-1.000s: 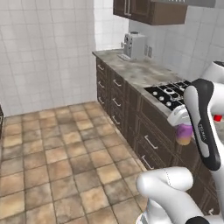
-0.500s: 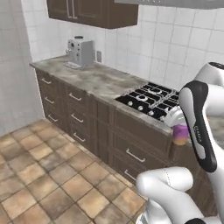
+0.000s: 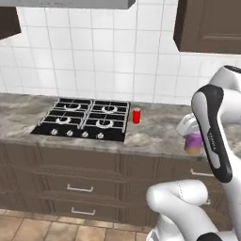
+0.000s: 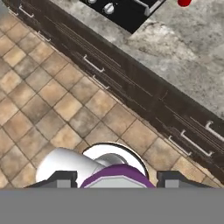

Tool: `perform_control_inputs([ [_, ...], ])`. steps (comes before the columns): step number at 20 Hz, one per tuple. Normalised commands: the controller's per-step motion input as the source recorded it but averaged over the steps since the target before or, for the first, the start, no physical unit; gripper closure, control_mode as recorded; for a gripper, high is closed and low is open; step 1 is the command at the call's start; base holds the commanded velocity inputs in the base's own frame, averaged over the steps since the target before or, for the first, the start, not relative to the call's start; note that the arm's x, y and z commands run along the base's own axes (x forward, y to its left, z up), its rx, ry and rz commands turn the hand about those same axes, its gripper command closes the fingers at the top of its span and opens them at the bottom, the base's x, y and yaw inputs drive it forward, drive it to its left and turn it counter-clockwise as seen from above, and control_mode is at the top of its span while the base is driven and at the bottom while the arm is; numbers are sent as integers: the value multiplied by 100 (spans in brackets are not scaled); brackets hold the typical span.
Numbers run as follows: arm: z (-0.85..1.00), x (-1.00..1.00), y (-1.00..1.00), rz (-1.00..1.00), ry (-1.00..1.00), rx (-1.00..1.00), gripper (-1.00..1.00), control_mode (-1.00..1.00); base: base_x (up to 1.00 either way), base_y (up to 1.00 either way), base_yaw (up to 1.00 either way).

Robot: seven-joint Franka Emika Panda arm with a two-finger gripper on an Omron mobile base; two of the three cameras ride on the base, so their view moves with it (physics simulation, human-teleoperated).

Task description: Four empty soda cans are scattered around the kitchen. Gather all the cans and cluster them next to the stove for recycling.

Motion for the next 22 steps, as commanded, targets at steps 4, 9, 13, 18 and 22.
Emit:
perform_control_inputs([
  [4,0,0,0,0,0,0,100,100,54,77,-69],
  [9,0,0,0,0,0,0,100,100,68,100,-33],
  [13,0,0,0,0,0,0,100,100,94,-8,-9],
  [18,0,0,0,0,0,0,100,100,46,-29,-7],
  [22,0,0,0,0,0,0,100,100,0,0,0],
])
